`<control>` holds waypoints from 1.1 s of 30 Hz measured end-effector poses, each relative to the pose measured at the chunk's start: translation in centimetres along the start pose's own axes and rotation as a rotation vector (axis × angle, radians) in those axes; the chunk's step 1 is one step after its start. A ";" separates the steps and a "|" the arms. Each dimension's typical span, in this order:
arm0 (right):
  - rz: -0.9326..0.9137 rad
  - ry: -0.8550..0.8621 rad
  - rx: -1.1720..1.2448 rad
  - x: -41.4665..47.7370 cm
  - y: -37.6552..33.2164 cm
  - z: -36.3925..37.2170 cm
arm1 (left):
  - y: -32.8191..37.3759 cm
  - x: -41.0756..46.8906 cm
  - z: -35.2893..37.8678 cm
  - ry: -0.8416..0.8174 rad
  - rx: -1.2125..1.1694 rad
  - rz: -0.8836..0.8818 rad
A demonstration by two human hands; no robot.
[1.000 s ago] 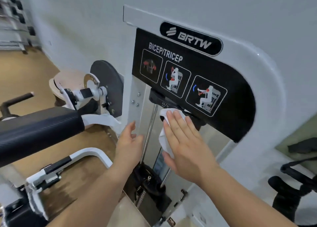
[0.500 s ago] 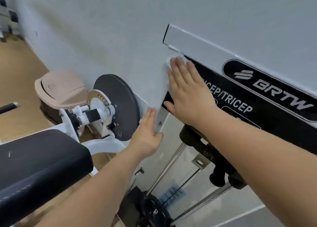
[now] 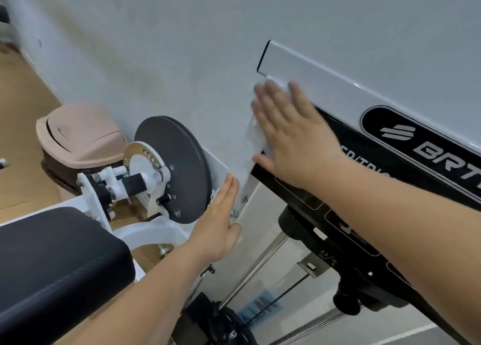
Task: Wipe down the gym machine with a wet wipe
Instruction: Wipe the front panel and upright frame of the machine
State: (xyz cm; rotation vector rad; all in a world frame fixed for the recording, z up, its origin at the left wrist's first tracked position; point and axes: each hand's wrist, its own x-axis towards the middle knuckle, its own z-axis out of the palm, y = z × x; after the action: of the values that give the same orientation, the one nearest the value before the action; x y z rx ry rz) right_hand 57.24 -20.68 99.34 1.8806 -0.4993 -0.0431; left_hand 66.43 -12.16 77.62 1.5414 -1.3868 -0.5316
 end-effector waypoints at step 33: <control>-0.320 -0.261 0.402 -5.1 -24.4 8.1 | -11.9 -7.3 7.0 0.237 -0.464 -0.441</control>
State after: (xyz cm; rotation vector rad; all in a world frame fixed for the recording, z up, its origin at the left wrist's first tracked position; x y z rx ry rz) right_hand 58.24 -19.34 73.20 2.3523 -0.3968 -0.4328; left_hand 64.88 -9.20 62.34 1.4618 -0.6760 -0.8410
